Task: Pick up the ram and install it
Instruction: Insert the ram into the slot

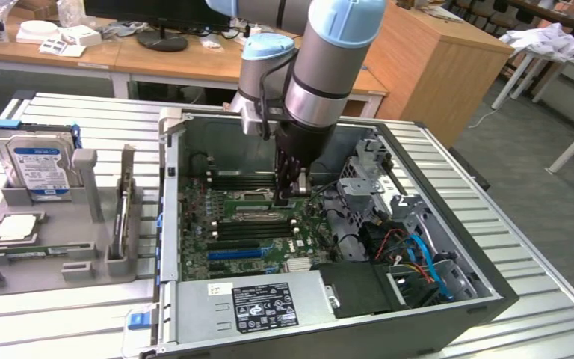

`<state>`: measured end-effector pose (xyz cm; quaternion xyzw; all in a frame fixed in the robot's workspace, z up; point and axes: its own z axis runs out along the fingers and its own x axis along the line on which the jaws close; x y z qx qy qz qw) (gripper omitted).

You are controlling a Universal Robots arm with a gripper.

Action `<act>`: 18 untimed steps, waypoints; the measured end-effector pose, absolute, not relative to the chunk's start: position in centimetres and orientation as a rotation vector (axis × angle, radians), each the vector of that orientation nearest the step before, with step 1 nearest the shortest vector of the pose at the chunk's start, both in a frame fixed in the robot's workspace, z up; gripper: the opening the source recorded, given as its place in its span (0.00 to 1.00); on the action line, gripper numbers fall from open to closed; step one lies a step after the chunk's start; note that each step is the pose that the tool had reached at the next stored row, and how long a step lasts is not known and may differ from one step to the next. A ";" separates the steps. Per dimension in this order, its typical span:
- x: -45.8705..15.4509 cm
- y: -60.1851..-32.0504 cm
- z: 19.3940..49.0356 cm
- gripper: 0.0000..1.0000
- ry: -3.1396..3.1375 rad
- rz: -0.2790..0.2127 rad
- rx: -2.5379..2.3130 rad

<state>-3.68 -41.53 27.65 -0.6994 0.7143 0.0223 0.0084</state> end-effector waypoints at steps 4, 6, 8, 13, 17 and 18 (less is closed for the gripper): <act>-3.7 -41.5 27.4 0.12 2.231 0.070 -2.187; -3.7 -41.5 27.3 0.12 2.231 0.070 -2.187; -3.7 -41.5 27.2 0.12 2.231 0.070 -2.187; -3.7 -41.5 27.1 0.12 2.230 0.070 -2.188; -3.7 -41.5 27.1 0.12 2.230 0.068 -2.187; -3.7 -41.5 27.0 0.12 2.229 0.068 -2.187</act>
